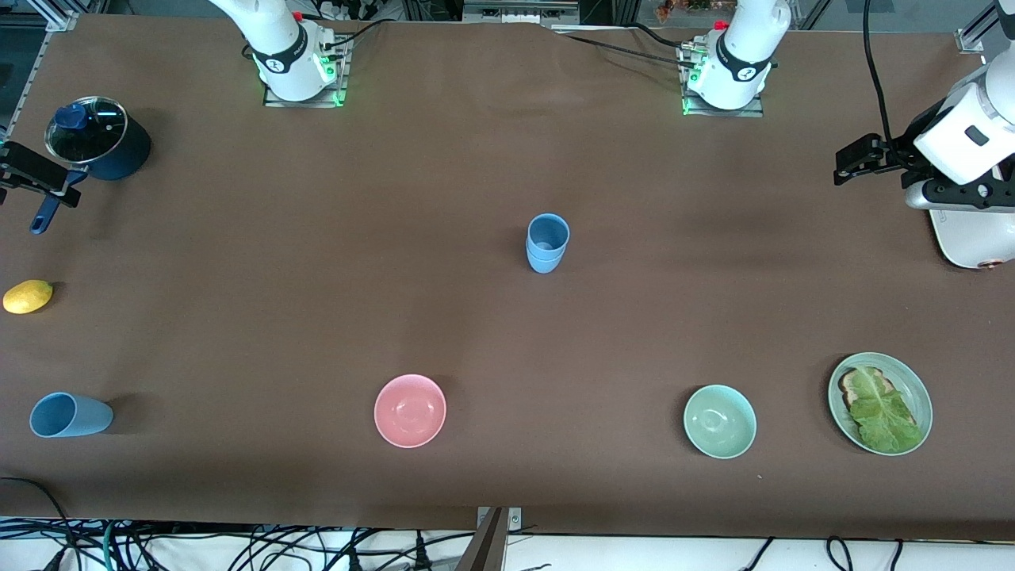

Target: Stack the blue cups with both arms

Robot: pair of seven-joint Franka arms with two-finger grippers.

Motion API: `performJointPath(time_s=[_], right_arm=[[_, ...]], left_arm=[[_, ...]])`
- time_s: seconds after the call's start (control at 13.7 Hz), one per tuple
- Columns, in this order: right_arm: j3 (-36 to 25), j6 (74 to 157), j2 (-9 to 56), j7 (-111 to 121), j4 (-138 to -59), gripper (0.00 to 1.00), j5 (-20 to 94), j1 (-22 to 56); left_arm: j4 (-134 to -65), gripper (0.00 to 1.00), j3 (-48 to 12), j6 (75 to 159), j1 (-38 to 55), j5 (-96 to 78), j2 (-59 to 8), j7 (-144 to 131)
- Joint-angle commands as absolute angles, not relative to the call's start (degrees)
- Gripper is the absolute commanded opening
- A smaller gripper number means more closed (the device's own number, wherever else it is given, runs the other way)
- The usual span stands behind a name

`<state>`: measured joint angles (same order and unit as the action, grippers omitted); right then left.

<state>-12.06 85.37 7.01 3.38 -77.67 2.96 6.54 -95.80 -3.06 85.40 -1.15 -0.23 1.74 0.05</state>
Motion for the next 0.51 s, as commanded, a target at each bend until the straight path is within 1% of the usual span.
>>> performJointPath(time_s=[0.0, 0.44], right_arm=[[-10.63, 85.52, 6.24, 4.31, -78.05, 1.00, 2.46, 5.10], [-10.63, 85.25, 6.24, 4.31, -78.13, 1.00, 2.55, 5.10]], left_arm=[[-95.01, 1.00, -3.34, 84.64, -1.32, -0.44, 1.49, 0.18], [-95.01, 1.00, -4.04, 84.64, -1.41, -0.44, 1.49, 0.09]])
